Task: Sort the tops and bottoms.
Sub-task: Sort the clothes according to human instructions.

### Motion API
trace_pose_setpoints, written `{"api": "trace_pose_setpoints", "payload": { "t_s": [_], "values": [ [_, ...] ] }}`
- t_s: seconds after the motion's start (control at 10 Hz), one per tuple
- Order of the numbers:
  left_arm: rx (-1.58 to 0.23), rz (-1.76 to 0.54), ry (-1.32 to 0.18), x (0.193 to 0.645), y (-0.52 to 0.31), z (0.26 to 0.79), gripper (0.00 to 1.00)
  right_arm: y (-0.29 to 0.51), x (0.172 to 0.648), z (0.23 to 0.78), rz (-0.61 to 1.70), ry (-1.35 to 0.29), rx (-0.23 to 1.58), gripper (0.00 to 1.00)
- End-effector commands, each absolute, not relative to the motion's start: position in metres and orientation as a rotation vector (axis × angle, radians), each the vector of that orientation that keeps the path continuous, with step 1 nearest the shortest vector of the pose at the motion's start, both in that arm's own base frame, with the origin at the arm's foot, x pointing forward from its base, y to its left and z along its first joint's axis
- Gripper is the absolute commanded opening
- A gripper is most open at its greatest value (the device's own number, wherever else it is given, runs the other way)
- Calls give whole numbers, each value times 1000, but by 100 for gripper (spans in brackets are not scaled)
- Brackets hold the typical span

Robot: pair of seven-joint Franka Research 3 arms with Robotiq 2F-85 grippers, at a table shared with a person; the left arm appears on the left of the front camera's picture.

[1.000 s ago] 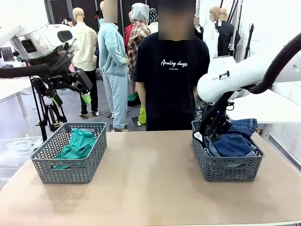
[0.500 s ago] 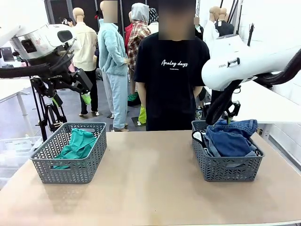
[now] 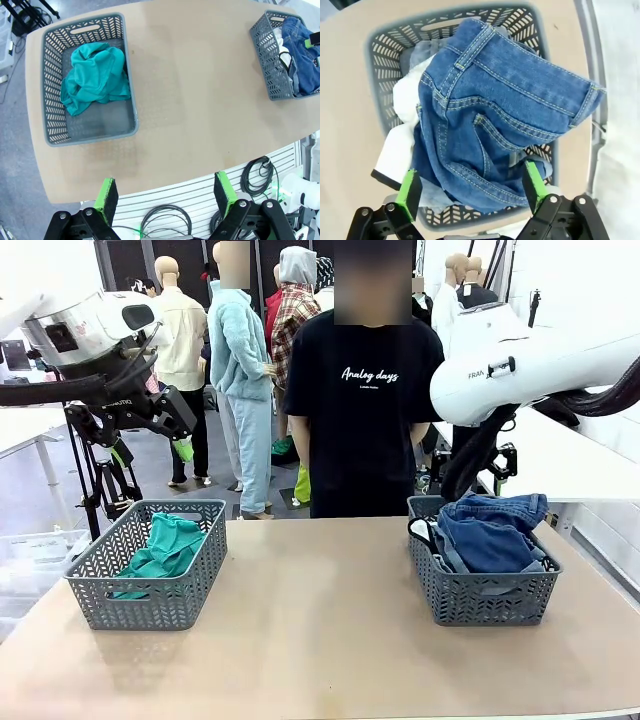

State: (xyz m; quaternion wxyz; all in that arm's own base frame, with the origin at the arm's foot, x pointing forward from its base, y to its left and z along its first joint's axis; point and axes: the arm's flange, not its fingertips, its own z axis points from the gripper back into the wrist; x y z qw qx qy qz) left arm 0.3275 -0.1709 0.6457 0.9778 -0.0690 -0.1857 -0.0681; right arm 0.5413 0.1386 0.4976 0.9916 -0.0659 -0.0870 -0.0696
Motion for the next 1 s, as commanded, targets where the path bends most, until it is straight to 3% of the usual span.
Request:
{"api": "trace_pose_setpoints", "payload": {
  "t_s": [0.0,0.9],
  "values": [
    [-154,-148,-371,328,-168,646,100,137,543,498,-144,-186,-122,100],
    [-154,-148,-371,328,-168,646,100,137,543,498,-144,-186,-122,100]
  ]
}}
